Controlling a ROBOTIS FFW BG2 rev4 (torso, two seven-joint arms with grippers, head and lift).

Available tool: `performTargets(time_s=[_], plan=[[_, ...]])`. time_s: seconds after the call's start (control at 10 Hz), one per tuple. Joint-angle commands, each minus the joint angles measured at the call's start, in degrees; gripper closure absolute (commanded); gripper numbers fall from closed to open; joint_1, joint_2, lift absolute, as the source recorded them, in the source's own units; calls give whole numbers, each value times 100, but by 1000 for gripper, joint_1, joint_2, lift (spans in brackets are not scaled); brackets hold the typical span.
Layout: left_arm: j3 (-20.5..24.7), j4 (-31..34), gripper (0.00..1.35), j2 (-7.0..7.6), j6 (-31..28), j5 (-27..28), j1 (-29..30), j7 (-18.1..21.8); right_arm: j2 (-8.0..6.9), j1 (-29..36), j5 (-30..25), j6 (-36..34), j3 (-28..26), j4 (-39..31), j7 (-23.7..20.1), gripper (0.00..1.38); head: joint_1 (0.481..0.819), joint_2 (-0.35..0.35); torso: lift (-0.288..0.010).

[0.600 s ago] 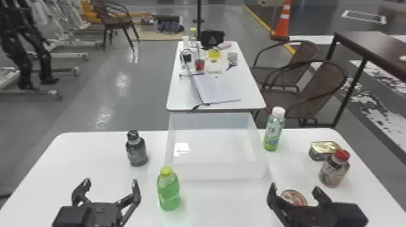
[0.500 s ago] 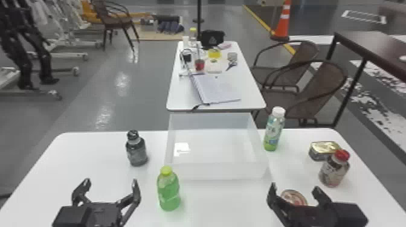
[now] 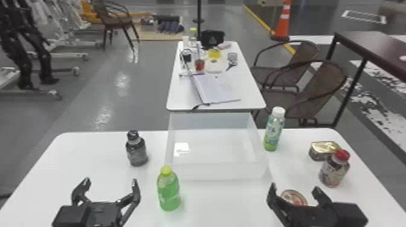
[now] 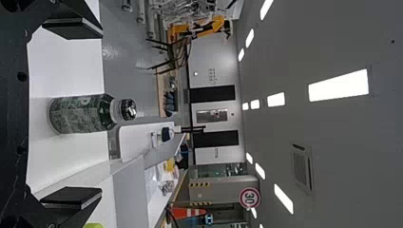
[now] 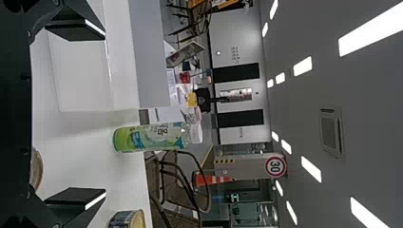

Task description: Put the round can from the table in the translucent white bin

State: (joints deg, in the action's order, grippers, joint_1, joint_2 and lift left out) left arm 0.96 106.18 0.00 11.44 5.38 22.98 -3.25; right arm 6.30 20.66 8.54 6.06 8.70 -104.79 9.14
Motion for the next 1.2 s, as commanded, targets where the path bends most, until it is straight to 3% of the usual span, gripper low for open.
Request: performTargets(time_s=[0.0,0.7,1.0,1.1], plan=[[0,-1,131,-15,-1,-1,-4,-1,-6,-1,34,0,0,12,0,131,549,0,-100],[36,-1,131,-15,25,-1,5,8,-6,105,474,-61,-167,266,642,131,549,0,-100],[44,-9,131,-15,34,-1,14,8,3,-1,605,-246,-351,548,659,131,549,0,-100],[53,-18,131,-15,43,-10,14,8,56,-159,597,-255,-439,838,431,131,549,0,-100]])
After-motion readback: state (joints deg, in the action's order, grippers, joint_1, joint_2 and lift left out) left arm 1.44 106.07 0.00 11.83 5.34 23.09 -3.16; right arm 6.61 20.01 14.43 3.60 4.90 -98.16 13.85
